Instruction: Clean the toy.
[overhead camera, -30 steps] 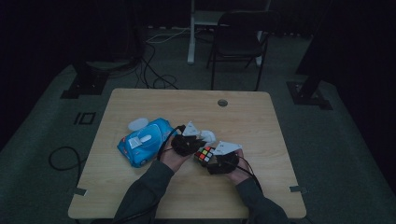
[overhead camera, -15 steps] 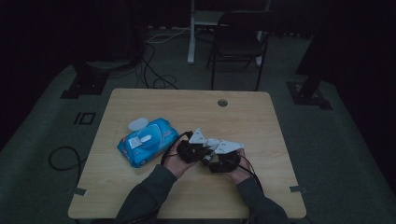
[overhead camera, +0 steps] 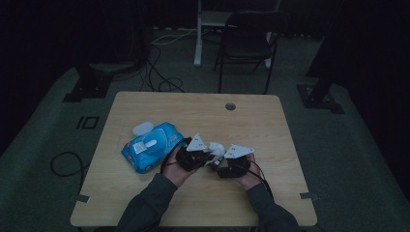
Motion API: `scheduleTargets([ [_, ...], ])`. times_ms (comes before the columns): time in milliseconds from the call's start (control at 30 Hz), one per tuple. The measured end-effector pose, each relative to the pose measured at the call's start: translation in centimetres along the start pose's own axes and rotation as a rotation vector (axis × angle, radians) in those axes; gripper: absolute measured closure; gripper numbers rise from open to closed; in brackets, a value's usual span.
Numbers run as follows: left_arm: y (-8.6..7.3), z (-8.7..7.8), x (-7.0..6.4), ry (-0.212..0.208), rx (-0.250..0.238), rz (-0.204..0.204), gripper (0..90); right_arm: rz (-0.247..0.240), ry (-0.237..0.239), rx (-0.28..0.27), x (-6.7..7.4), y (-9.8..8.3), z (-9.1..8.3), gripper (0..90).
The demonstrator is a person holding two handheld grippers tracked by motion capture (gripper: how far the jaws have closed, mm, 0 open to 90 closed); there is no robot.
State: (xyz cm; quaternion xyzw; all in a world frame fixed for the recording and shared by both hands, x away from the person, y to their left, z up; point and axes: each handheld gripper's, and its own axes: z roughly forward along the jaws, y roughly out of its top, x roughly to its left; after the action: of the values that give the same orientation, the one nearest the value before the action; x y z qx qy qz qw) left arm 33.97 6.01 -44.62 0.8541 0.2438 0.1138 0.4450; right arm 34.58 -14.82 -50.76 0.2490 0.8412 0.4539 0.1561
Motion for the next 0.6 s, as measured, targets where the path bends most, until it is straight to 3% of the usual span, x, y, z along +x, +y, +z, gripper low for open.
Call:
scheduleTargets([
  [233, -0.5, -0.7, 1.4, 0.044, -0.015, -0.044, 88.6, -0.017, -0.008, -0.011, 0.2, 0.2, -0.5, 34.7],
  [600, -1.0, -0.2, 2.2, 0.026, -0.003, -0.072, 88.6, -0.044, -0.014, -0.015, 0.7, 0.5, -0.6, 34.7],
])
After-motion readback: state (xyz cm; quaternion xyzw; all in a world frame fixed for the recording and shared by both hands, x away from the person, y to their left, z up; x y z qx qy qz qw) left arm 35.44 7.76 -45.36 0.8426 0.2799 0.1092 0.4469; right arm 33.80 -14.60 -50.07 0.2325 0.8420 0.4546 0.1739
